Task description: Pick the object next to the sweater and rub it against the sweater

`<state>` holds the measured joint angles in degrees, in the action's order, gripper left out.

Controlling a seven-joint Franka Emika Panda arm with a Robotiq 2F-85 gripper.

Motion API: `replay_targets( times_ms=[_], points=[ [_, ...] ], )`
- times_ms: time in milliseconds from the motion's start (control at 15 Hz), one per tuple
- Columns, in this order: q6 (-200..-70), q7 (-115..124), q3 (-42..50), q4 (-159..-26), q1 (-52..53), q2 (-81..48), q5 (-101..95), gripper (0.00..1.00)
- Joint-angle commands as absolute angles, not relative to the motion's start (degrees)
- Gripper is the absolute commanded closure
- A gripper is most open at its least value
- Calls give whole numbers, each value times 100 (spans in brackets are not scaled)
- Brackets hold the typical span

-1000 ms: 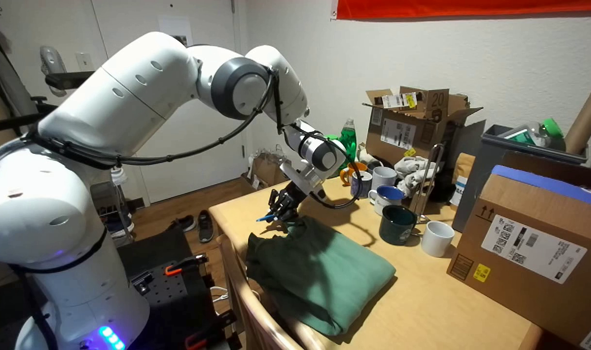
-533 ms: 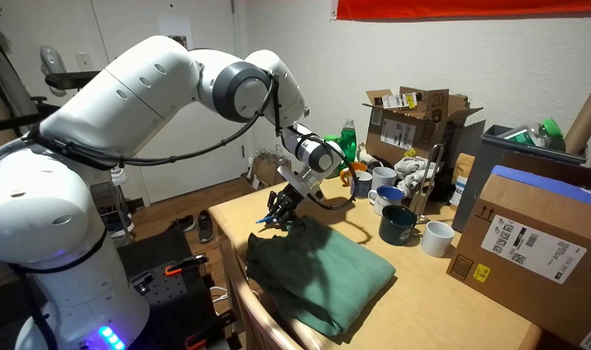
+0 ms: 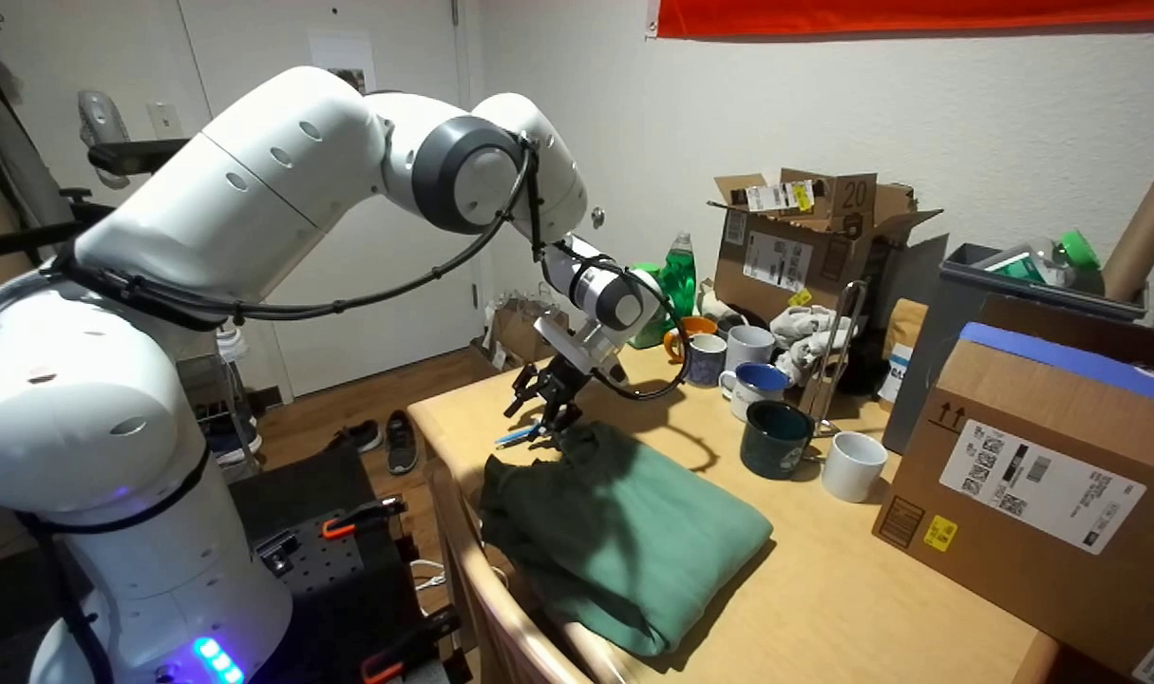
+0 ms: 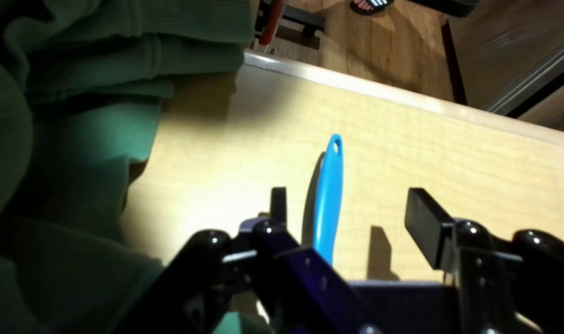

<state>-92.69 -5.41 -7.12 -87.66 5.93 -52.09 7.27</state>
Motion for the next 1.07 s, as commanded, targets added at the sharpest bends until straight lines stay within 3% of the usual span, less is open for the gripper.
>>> replay_targets(
  times_ms=[0, 1000],
  points=[
    [-9700, -163, -622, -9183, 727, -4829, 670, 0],
    [-12119, 1078, -491, -11574, 1200, -3088, 296, 0]
  ],
)
